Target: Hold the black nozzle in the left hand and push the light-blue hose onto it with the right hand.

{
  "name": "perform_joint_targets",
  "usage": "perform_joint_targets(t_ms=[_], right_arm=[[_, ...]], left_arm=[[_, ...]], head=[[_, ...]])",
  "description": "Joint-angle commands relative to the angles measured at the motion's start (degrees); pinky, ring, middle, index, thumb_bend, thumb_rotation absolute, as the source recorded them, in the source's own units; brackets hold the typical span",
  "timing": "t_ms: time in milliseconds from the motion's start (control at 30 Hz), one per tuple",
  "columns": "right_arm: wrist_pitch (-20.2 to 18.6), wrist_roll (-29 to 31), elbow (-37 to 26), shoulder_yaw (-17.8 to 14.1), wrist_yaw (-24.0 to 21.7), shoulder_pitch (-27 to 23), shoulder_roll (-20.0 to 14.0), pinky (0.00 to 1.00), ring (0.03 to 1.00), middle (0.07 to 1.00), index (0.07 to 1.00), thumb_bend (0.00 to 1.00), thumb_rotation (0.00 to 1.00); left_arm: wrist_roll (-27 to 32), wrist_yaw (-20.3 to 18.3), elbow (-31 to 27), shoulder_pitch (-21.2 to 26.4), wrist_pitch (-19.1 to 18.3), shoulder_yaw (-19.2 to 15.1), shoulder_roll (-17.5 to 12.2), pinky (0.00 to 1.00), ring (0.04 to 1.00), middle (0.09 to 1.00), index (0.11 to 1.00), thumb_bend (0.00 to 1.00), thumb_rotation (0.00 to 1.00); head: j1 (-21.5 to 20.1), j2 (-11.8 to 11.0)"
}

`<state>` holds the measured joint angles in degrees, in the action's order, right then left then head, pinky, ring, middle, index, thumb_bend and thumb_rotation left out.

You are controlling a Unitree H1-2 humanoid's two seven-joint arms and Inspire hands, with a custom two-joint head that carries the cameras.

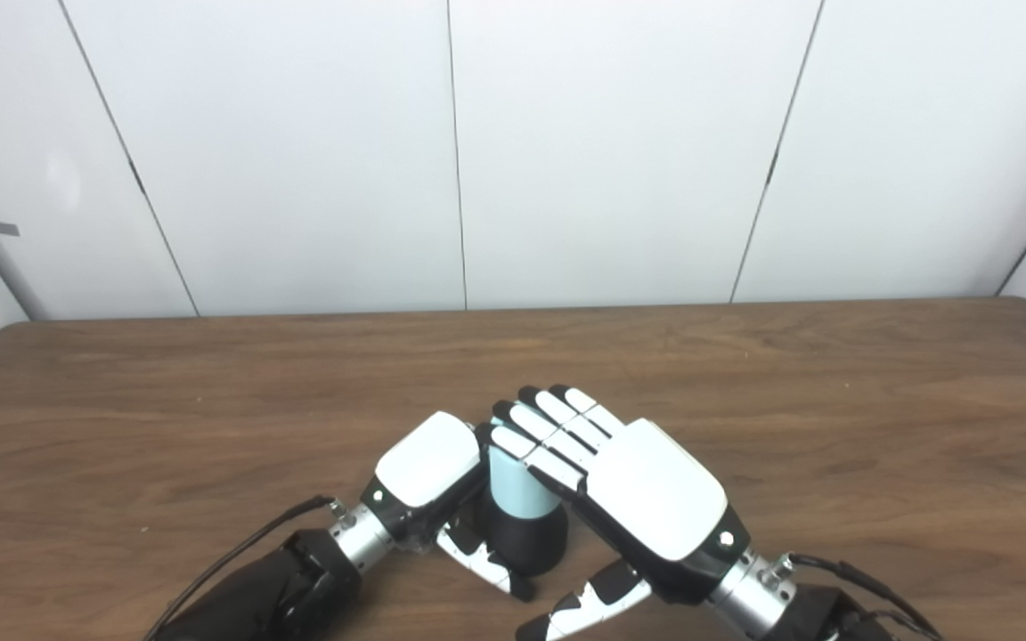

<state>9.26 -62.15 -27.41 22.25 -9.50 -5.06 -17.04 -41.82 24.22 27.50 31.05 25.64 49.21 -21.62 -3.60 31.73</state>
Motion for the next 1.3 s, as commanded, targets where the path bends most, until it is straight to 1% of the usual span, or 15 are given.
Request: perform_joint_targets(t_ms=[0,133,200,233,333,433,567,1000,1067,1100,1133,1167,1200,1233,1267], right_arm=[[0.0,0.9,2.0,0.4,-5.0,2.1,-1.8,0.93,0.932,0.924,0.887,0.89,0.78],[0.0,3.8,-0.9,-1.0,-3.3,0.7,-0.4,0.93,0.944,0.949,0.904,0.89,0.79],[-0.9,4.9,-2.8,-1.9,-3.7,-0.6,0.5,0.98,0.985,0.988,0.961,0.90,0.81],[-1.2,5.0,-3.5,-2.3,-3.7,-1.3,0.9,0.99,0.993,0.994,0.980,0.90,0.83],[-2.6,3.3,-5.3,-4.0,-4.3,-4.1,2.9,1.00,1.000,1.000,0.998,0.91,0.90],[-4.0,3.6,-6.0,-5.8,-5.2,-7.0,4.7,1.00,1.000,1.000,1.000,0.94,0.92],[-3.6,4.8,-6.6,-7.9,-5.1,-8.7,5.9,1.00,1.000,1.000,1.000,0.96,0.92],[-1.2,7.8,-9.0,-10.5,-2.9,-6.1,6.4,1.00,1.000,1.000,1.000,1.00,0.94],[-0.2,12.1,-8.5,-12.0,1.1,-4.2,8.1,1.00,1.000,1.000,0.999,0.99,0.93],[0.4,14.0,-8.1,-12.7,3.0,-3.4,8.9,0.92,0.958,0.969,0.947,0.97,0.88],[1.4,16.5,-7.2,-13.7,6.0,-1.9,10.2,0.89,0.943,0.958,0.929,0.96,0.86],[2.8,19.2,-5.8,-14.8,9.1,-0.4,11.5,0.76,0.874,0.904,0.876,0.89,0.82],[3.8,21.0,-4.8,-15.5,11.0,0.6,12.3,0.66,0.801,0.840,0.817,0.71,0.75],[4.6,23.9,-3.2,-16.6,12.9,2.0,13.4,0.63,0.777,0.818,0.796,0.64,0.72],[4.0,27.6,-1.8,-17.8,13.4,3.4,14.5,0.60,0.752,0.792,0.766,0.46,0.58]], left_arm=[[2.2,-0.6,7.7,-13.5,1.3,7.2,6.4,0.15,0.199,0.471,0.483,0.52,0.00],[2.2,-0.8,8.0,-13.4,1.3,7.1,6.5,0.15,0.207,0.472,0.483,0.52,0.00],[2.2,-0.9,8.4,-13.2,1.3,7.1,6.6,0.23,0.297,0.447,0.507,0.52,0.00],[2.1,-0.7,8.7,-13.1,1.3,7.2,6.7,0.23,0.305,0.428,0.514,0.52,0.00],[2.2,0.5,9.5,-12.8,1.3,7.7,6.9,0.17,0.216,0.467,0.487,0.52,0.00],[2.0,0.8,10.1,-12.7,1.3,7.6,7.2,0.14,0.186,0.471,0.484,0.52,0.00],[2.0,-0.5,10.2,-12.8,1.3,7.0,7.4,0.17,0.223,0.472,0.484,0.52,0.00],[2.0,1.0,11.3,-12.4,1.3,7.8,7.7,0.16,0.215,0.472,0.484,0.52,0.00],[1.7,1.4,11.4,-12.3,1.3,7.8,7.7,0.15,0.203,0.471,0.484,0.52,0.00],[1.5,1.5,11.4,-12.3,1.3,7.9,7.8,0.15,0.197,0.471,0.484,0.52,0.00],[1.4,1.5,11.4,-12.3,1.3,7.8,7.8,0.14,0.194,0.471,0.484,0.52,0.00],[1.2,1.5,11.5,-12.3,1.3,7.6,7.8,0.14,0.193,0.471,0.484,0.52,0.00],[1.0,1.5,11.5,-12.3,1.3,7.5,7.8,0.16,0.214,0.472,0.484,0.52,0.00],[0.9,1.2,11.5,-12.4,1.3,7.2,7.9,0.16,0.222,0.472,0.484,0.52,0.00],[0.8,1.0,11.6,-12.5,1.3,6.8,8.0,0.17,0.239,0.473,0.484,0.52,0.00]], head=[[-0.1,0.0],[-0.2,-0.2],[-0.4,-0.4],[-0.5,-0.5],[-0.6,-0.9],[-0.5,-1.1],[-0.6,-1.1],[-0.5,-1.2],[-0.4,-1.1],[-0.3,-1.1],[-0.3,-1.1],[-0.3,-1.1],[-0.3,-1.1],[-0.3,-1.1],[-0.5,-1.2]])
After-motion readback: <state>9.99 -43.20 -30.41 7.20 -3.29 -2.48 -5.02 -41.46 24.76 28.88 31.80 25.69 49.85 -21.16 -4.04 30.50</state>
